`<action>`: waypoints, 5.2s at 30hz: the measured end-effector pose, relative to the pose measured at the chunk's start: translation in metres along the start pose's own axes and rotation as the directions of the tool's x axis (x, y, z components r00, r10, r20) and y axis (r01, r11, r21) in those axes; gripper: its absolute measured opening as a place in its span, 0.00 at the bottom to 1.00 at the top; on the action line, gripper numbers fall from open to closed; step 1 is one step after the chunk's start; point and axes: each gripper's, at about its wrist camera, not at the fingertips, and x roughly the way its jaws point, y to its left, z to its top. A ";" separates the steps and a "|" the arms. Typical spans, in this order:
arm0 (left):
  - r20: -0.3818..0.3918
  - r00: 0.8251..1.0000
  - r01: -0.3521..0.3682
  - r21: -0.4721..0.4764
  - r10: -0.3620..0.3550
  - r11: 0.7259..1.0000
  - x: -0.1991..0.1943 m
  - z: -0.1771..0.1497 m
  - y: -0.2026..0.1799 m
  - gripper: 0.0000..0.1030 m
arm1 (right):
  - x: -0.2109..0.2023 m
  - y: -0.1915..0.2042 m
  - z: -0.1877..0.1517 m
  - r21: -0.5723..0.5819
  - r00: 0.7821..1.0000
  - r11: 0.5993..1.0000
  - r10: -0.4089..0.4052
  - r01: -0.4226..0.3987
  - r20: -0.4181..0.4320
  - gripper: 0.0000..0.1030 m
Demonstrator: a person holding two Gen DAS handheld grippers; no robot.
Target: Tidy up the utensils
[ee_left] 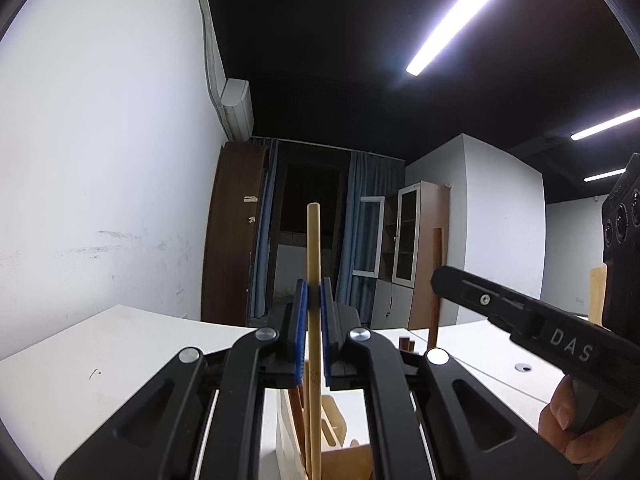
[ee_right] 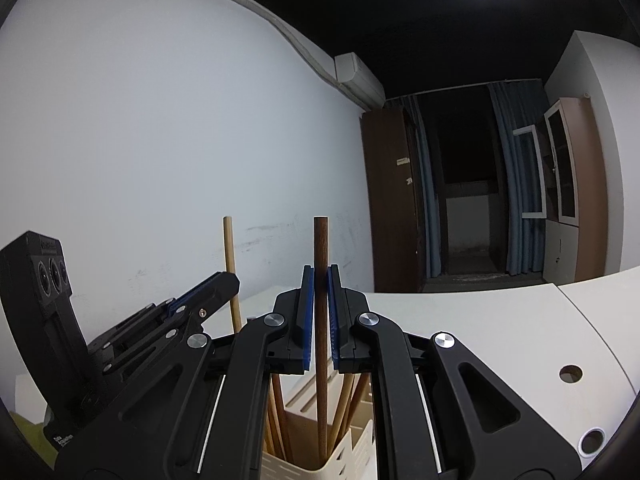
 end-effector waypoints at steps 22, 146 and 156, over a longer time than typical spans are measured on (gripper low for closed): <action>-0.062 0.998 0.011 0.008 -0.011 1.000 0.000 -0.007 0.010 0.08 | -0.001 0.004 -0.029 -0.022 0.994 0.998 -0.055 0.053 -0.098 0.07; -0.415 0.907 -0.032 0.104 0.073 0.994 -0.148 -0.107 0.013 0.95 | -0.144 0.036 -0.151 -0.115 0.958 0.991 -0.102 0.074 -0.267 0.92; -0.394 0.915 -0.038 0.131 0.087 0.991 -0.150 -0.108 0.008 0.95 | -0.145 0.037 -0.151 -0.110 0.957 0.992 -0.090 0.062 -0.275 0.92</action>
